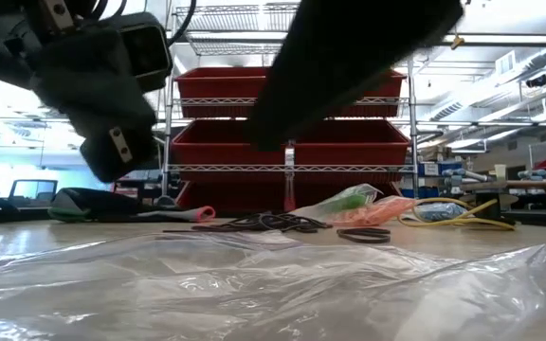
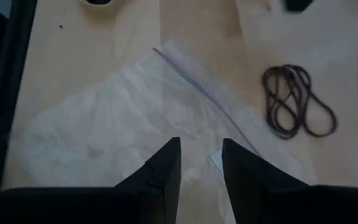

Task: Sort rubber bands
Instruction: Open the transparent zip bag

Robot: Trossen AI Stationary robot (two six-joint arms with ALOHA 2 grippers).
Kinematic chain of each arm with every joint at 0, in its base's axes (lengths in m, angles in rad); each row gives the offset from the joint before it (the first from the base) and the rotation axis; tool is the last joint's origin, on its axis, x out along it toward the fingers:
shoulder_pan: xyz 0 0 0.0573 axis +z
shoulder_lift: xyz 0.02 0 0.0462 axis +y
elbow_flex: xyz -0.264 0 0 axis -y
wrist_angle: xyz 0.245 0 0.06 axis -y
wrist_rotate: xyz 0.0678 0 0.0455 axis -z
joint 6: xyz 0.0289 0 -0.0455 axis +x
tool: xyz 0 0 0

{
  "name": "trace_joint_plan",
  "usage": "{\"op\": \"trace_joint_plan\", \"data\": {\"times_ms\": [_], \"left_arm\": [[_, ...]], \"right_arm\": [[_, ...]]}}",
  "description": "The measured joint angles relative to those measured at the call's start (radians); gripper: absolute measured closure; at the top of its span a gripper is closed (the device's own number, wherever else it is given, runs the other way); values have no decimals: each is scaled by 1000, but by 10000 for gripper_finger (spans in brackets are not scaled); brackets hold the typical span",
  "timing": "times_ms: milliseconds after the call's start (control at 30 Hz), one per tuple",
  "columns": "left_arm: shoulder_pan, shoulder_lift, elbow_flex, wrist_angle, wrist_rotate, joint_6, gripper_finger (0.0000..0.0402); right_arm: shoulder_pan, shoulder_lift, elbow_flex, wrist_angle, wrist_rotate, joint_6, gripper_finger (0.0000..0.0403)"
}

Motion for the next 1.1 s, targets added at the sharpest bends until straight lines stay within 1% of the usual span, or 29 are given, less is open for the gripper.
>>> {"op": "trace_joint_plan", "data": {"times_ms": [133,233,433,533,600,767,800,933,1100], "left_arm": [[0,0,0,26,0,2,389],[0,0,0,26,0,4,388],[0,0,0,31,0,22,388],[0,0,0,41,0,22,388],[0,0,0,45,0,22,387],[0,0,0,45,0,22,387],[0,0,0,45,0,22,387],[0,0,0,45,0,22,387],[0,0,0,45,4,19,387]], "right_arm": [[-17,0,-114,132,-26,-14,298],[-28,0,-183,227,-27,-14,298],[-47,0,-245,314,-27,-30,298],[-53,0,-261,314,-28,-26,309],[-55,0,-269,316,-27,-10,324],[-55,0,-272,314,-23,-11,390],[-55,0,-273,313,-22,-12,396],[-53,0,-262,301,-19,-7,400],[-35,5,-189,265,13,-84,402]]}}
